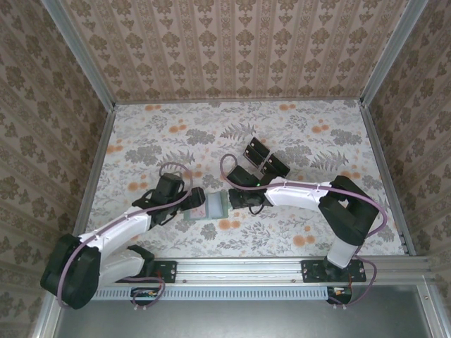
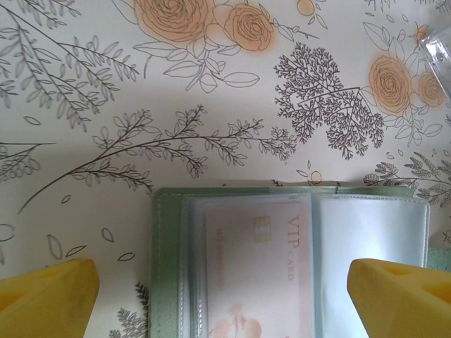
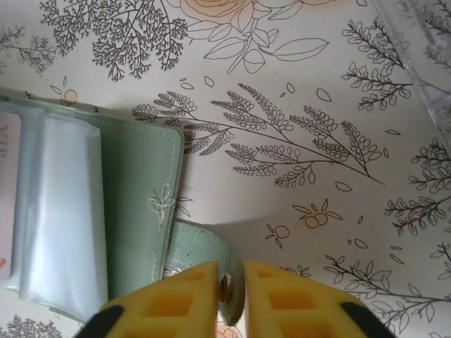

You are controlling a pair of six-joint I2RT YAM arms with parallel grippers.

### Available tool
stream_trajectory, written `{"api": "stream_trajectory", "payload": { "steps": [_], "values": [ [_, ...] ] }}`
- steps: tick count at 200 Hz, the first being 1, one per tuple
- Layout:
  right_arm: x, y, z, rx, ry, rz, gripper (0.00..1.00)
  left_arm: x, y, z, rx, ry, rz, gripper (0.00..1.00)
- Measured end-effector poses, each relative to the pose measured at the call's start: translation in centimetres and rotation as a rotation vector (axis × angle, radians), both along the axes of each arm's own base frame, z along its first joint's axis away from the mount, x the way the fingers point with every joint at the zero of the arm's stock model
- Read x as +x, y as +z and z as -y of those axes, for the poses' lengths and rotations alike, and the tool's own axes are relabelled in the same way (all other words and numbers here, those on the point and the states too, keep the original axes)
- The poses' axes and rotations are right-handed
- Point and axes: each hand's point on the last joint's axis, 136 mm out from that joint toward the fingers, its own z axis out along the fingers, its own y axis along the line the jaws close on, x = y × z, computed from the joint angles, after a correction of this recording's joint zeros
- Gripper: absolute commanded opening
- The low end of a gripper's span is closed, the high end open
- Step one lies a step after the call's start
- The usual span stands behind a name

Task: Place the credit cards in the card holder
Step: Close the card holder at the center of the table.

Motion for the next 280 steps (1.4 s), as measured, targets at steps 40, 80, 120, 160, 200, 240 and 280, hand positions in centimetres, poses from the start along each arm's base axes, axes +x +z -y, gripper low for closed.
{"api": "stream_trajectory", "payload": {
  "steps": [40,80,120,160,200,240,280],
  "values": [
    [-0.2,-0.5,0.0,0.016,-0.009,-0.007,0.05,0.1,-0.6,0.6,0.004,-0.014,-0.006,1.0],
    [-0.3,-0.7,-0.2,0.039,-0.006,-0.01,0.03,0.3,-1.4,1.0,0.01,-0.025,-0.016,1.0],
    [-0.3,-0.7,-0.5,0.061,-0.006,-0.014,0.02,0.2,-1.9,1.1,0.028,-0.028,-0.019,1.0],
    [-0.2,-0.6,-0.6,0.071,-0.005,-0.017,0.02,0.2,-1.2,1.1,0.028,-0.026,0.011,1.0],
    [-0.3,-0.7,-0.6,0.079,-0.004,-0.022,0.01,0.2,-1.7,0.9,0.042,-0.022,0.001,1.0],
    [-0.2,-0.7,-0.8,0.092,-0.011,-0.022,0.0,0.2,-2.1,1.0,0.054,-0.022,0.001,1.0],
    [-0.2,-0.8,-0.9,0.098,-0.008,-0.026,0.0,0.0,-0.3,1.9,0.017,-0.045,0.053,1.0]
  ]
}}
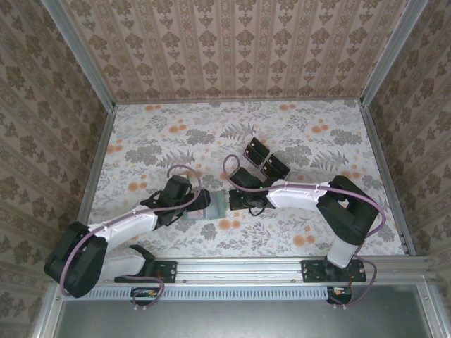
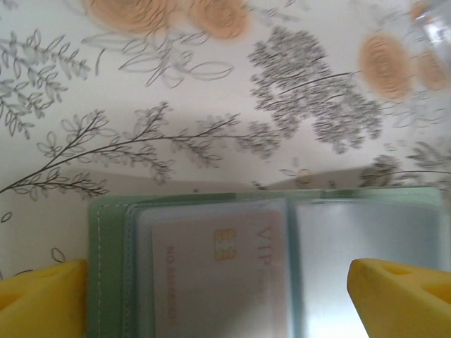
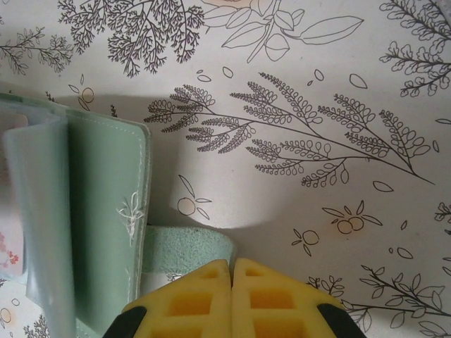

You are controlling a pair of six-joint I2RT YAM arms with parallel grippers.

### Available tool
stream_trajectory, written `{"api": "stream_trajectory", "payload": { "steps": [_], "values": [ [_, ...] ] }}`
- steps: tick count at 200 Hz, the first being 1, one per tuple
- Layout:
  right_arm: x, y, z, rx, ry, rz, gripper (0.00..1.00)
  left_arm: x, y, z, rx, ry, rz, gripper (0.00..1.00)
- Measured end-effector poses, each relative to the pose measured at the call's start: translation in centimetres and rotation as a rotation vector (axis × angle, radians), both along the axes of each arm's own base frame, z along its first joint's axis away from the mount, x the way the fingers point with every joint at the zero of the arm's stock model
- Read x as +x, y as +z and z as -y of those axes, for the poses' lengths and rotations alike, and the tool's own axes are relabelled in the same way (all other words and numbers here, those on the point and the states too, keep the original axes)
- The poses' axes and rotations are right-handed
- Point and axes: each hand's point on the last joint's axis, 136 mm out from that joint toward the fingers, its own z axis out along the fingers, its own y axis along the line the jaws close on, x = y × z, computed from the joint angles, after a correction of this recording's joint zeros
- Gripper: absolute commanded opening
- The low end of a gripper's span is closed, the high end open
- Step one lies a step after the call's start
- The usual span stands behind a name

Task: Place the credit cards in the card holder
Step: Close the card holder at the center of the table.

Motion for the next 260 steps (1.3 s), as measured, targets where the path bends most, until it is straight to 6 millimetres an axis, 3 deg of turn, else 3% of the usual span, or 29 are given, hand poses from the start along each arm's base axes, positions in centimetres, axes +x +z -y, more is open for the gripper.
{"api": "stream_trajectory", "payload": {
  "steps": [31,55,88,112,139,172,219,260],
  "values": [
    [0.0,0.0,0.0,0.008,0.001,-0.008,0.0,-0.2,3.1,1.4,-0.086,-0.017,0.076,1.0],
    [0.1,0.0,0.0,0.014,-0.001,-0.012,0.0,-0.7,4.2,3.0,-0.138,-0.041,0.103,1.0],
    [0.7,0.3,0.3,0.033,-0.018,-0.013,0.18,-1.6,4.6,5.8,-0.168,-0.091,0.106,1.0],
    [1.3,1.5,1.1,0.061,-0.042,0.007,0.29,-1.6,4.5,8.0,-0.166,-0.123,0.101,1.0],
    [2.0,4.5,2.5,0.101,-0.074,0.062,0.38,-1.6,4.1,9.9,-0.17,-0.14,0.098,1.0],
    [1.7,6.9,5.4,0.133,-0.126,0.105,0.4,-1.6,2.8,10.6,-0.142,-0.135,0.084,1.0],
    [-0.2,7.1,9.1,0.129,-0.177,0.111,0.41,-1.4,0.4,10.5,-0.099,-0.089,0.029,1.0],
    [-0.8,8.0,9.5,0.16,-0.18,0.119,0.41,-0.9,0.6,10.7,-0.107,-0.066,0.014,1.0]
  ]
}}
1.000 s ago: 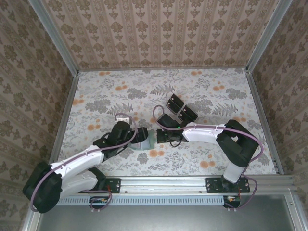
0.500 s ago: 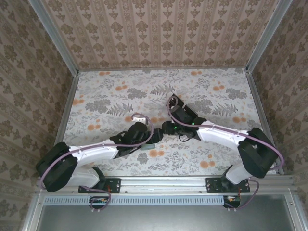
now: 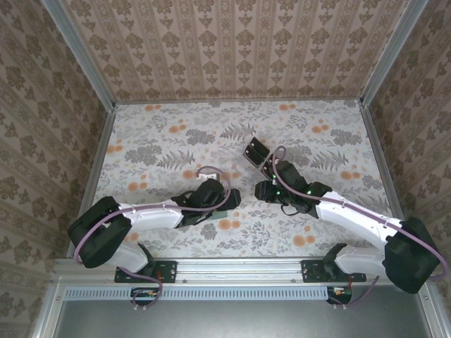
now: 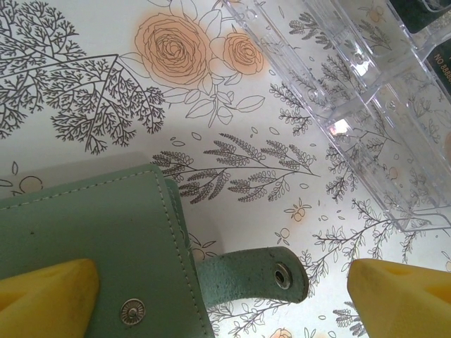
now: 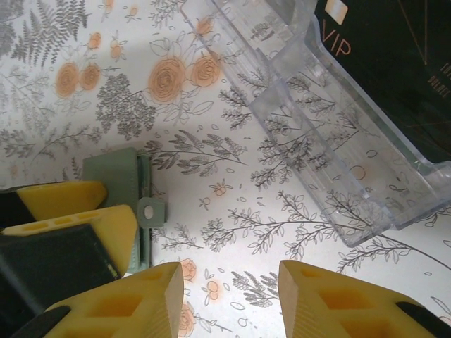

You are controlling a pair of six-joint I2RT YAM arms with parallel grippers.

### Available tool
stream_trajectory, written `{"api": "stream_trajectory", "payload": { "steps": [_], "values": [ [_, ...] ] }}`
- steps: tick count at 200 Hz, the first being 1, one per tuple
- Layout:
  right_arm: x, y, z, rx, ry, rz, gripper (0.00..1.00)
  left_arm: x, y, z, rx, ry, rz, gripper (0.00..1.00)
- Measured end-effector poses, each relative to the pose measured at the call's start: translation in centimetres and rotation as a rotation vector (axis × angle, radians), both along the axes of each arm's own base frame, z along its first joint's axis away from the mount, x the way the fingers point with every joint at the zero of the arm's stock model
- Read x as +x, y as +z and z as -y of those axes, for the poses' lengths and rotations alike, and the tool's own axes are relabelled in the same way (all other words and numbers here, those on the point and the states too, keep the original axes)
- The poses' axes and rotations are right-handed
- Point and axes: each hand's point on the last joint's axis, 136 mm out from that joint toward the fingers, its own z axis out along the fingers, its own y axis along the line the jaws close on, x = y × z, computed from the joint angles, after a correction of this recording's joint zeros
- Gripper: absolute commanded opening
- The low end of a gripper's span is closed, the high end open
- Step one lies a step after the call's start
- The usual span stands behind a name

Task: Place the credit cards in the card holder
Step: Close the card holder at the center of the table.

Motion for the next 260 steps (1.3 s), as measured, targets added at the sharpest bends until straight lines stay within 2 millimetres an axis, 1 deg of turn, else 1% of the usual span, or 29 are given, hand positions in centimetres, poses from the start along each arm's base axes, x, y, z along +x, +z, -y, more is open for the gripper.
{"api": "stream_trajectory", "payload": {
  "steps": [26,57,84,103,130,149,173,193,225,243,260],
  "values": [
    [-0.5,-0.2,-0.9,0.062,0.023,-0.018,0.38,0.3,0.4,-0.5,-0.005,0.016,0.0,1.0],
    [-1.3,-1.1,-2.4,0.15,0.046,-0.047,0.23,1.0,1.6,-1.5,-0.037,0.056,0.015,1.0],
    [-2.0,-2.3,-4.3,0.218,0.072,-0.072,0.14,1.5,2.0,-2.8,-0.051,0.094,0.018,1.0],
    [-2.5,-2.9,-6.2,0.245,0.11,-0.083,0.1,1.9,1.8,-3.5,-0.053,0.112,0.01,1.0],
    [-3.5,-3.7,-8.8,0.259,0.171,-0.1,0.08,2.2,1.4,-4.3,-0.054,0.13,-0.005,1.0],
    [-3.6,-4.0,-10.3,0.263,0.197,-0.104,0.07,2.4,1.5,-4.8,-0.06,0.141,-0.01,1.0],
    [-3.1,-3.5,-11.9,0.279,0.217,-0.095,0.05,3.2,2.4,-6.0,-0.08,0.178,0.0,1.0],
    [-2.6,-2.9,-13.1,0.287,0.23,-0.089,0.03,3.9,3.4,-7.7,-0.08,0.214,0.016,1.0],
    [-1.9,-2.6,-14.2,0.288,0.243,-0.08,0.01,3.9,3.4,-10.7,0.006,0.242,-0.009,1.0],
    [-1.8,-3.1,-14.4,0.276,0.247,-0.097,0.0,3.8,3.3,-11.9,0.067,0.237,-0.031,1.0],
    [-2.0,-4.0,-14.4,0.26,0.249,-0.121,0.0,3.3,2.9,-12.8,0.119,0.228,-0.058,1.0]
  ]
}}
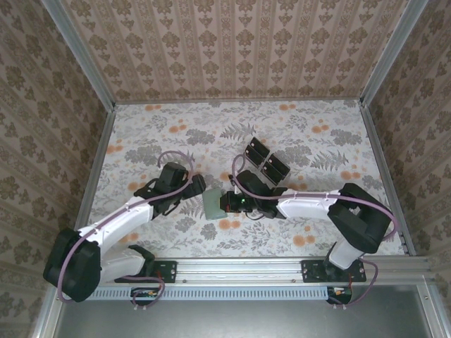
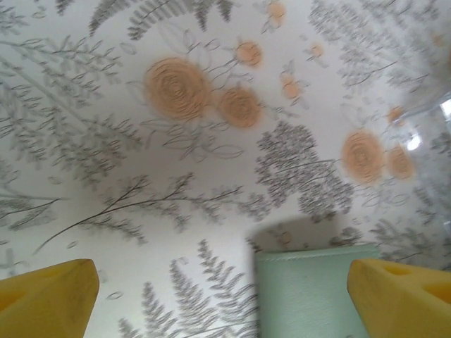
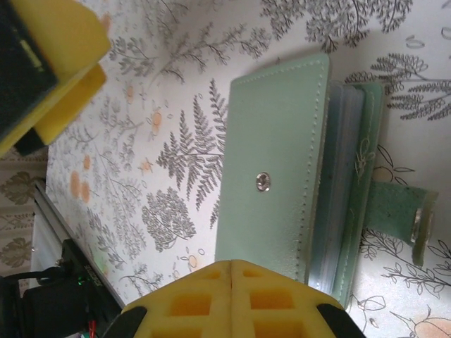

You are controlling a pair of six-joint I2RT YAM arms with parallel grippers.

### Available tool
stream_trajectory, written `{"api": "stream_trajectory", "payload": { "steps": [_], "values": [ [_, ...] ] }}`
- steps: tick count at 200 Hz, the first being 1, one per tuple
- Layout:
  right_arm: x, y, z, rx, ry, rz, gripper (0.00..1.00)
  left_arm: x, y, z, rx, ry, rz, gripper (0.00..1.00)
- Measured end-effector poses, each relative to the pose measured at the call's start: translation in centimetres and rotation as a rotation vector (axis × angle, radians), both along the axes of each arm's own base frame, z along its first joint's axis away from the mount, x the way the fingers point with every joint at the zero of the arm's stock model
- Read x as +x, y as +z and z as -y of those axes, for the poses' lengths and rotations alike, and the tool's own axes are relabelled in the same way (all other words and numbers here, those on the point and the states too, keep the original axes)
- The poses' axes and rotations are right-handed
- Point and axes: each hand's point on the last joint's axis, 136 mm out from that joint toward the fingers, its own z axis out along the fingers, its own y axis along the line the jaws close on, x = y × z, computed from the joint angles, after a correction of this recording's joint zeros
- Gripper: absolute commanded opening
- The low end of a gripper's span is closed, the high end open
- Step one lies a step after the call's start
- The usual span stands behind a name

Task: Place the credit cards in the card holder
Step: Close the button on the card holder.

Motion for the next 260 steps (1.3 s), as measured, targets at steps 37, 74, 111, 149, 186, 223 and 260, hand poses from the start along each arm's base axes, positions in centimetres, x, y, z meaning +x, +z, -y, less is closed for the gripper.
{"api": "stream_trajectory", "payload": {
  "steps": [37,74,111,149,186,223,260],
  "values": [
    [-0.9,-2.0,0.3,-0.048,0.021,-0.053,0.0,-1.6,-1.0,-1.1,0.088,-0.05,-0.079,1.0],
    [-1.0,-2.5,0.0,-0.087,0.058,-0.066,0.0,-1.7,-0.2,-1.1,0.129,-0.103,-0.085,1.0],
    [-0.8,-2.9,-0.6,-0.11,0.092,-0.071,0.0,-1.6,-0.8,-0.8,0.158,-0.141,-0.103,1.0],
    [-1.2,-4.1,-0.3,-0.143,0.109,-0.094,0.0,-1.7,-1.4,-0.6,0.166,-0.167,-0.123,1.0],
    [-1.4,-4.6,-0.4,-0.142,0.121,-0.109,0.0,-1.4,-1.3,0.0,0.154,-0.187,-0.106,1.0],
    [-1.5,-4.7,-0.6,-0.135,0.127,-0.112,0.0,-1.1,-1.0,0.8,0.132,-0.204,-0.084,1.0],
    [-1.5,-4.7,-0.6,-0.133,0.127,-0.111,0.0,-0.9,-1.6,1.2,0.128,-0.214,-0.085,1.0]
  ]
}}
